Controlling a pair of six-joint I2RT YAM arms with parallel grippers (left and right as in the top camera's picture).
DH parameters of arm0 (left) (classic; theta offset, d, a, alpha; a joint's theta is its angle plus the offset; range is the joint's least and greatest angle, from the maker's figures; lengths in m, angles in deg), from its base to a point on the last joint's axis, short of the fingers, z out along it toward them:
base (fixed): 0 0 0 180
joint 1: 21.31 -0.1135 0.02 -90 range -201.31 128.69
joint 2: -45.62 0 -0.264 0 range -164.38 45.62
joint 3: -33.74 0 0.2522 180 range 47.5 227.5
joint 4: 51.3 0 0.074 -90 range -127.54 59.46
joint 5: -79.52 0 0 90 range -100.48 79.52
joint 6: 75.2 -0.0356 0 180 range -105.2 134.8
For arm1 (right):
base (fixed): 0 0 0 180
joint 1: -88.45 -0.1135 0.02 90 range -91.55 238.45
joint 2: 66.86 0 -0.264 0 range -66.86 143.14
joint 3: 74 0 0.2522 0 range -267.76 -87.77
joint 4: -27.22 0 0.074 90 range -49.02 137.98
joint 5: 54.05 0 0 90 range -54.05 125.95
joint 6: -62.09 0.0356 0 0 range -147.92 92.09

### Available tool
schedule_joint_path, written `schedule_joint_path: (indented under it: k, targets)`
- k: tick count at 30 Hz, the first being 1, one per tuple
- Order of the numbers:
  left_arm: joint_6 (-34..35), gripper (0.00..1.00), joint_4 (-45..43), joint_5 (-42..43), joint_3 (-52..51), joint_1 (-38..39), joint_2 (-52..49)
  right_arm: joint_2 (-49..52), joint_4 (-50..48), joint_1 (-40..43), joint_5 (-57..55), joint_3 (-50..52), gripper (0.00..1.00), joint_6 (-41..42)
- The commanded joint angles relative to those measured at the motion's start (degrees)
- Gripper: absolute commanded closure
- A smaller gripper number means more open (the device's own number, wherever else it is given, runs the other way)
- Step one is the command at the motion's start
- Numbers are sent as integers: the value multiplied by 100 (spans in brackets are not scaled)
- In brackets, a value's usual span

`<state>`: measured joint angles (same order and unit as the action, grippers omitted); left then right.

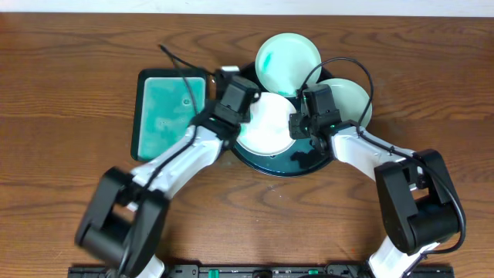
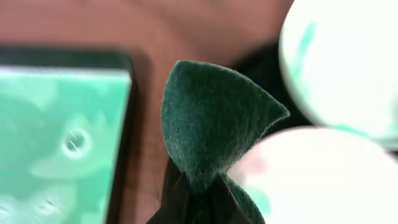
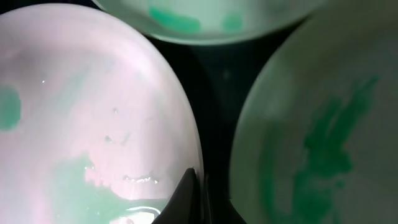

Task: Clean dirty plates on tray and stack at the side
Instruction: 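Scrub the white plate again with the sponge, right gripper holding, then lift the cleaned white plate with right gripper and place it right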

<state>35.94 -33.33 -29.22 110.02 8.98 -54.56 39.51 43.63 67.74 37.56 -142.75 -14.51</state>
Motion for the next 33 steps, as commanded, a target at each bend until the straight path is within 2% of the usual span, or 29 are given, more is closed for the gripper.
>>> schedule_joint_path:
  k: [1,6,13,14,16,19,25,33]
  targets:
    - [-96,93,0,9,-4,-44,706,-337,-76,-247,-358,-11,99,-638]
    - [-96,93,793,7,-4,-393,1342,-909,-35,-579,-1287,-11,99,-1189]
    - [142,93,2201,9,-11,-1462,1456,-1816,-168,-1161,-3235,-11,99,-2684]
    - [363,93,2524,11,-17,-1733,1456,-1987,-304,-1349,-3810,-11,99,-3377]
    - [579,93,2739,13,-17,-1947,1456,-2094,-549,-1554,-4404,-11,99,-4260]
    - [662,93,2903,15,-24,-2175,1456,-2124,-1250,-1899,-5274,-11,99,-5615]
    - [660,93,3069,11,-44,-2312,1456,-2124,-2234,-2433,-5821,-11,99,-7713]
    - [660,93,3130,11,-44,-2315,1456,-2124,-2752,-2874,-6028,-11,99,-8815]
